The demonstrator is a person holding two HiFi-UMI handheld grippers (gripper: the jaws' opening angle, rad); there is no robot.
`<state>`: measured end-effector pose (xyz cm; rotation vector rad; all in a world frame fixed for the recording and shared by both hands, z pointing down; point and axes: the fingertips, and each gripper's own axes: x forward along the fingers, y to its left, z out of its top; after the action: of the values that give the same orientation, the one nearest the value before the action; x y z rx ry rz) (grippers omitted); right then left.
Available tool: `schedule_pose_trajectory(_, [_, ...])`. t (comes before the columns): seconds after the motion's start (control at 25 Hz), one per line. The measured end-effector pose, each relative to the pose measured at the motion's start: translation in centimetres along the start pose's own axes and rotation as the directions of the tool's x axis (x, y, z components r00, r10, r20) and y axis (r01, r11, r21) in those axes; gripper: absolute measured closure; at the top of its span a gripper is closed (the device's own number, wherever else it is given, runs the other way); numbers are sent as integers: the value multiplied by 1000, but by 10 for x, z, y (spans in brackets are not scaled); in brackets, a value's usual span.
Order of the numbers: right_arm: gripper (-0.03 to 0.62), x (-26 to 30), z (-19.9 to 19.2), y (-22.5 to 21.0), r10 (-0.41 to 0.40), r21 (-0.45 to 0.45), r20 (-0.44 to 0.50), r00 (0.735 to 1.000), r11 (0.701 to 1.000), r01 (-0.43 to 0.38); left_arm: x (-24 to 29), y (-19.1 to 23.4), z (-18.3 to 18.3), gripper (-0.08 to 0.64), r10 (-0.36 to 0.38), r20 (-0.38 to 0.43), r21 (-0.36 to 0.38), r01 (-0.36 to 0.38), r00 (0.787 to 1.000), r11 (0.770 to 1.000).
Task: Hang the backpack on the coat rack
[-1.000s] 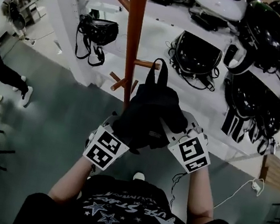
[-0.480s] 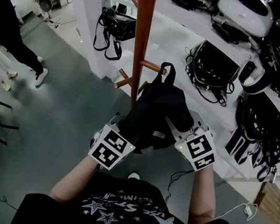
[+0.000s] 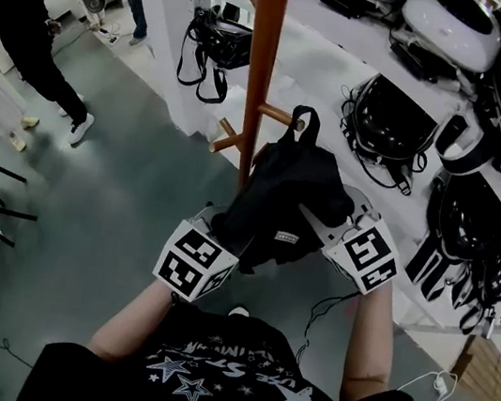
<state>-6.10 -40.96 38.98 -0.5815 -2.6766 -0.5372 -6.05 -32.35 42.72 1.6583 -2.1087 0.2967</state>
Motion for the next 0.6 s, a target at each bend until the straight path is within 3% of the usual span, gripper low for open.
schedule_pose_trajectory(0.2, [395,0,-5,-7,15,13,-16,1000,1000,-15,5,1,0,485,-24,12,-83,25,1000,996])
schedule_pose_trajectory(0.4, [310,-17,-13,-13,-7,-66,-57,998,998,3,3,2,4,485,-46,37,-125,50,998,991])
schedule_pose_trajectory(0.6, [310,-46,-20,-26,-39,-47,-63,997,998,36,1,12,9,488,-48,64,-207,60,997,977])
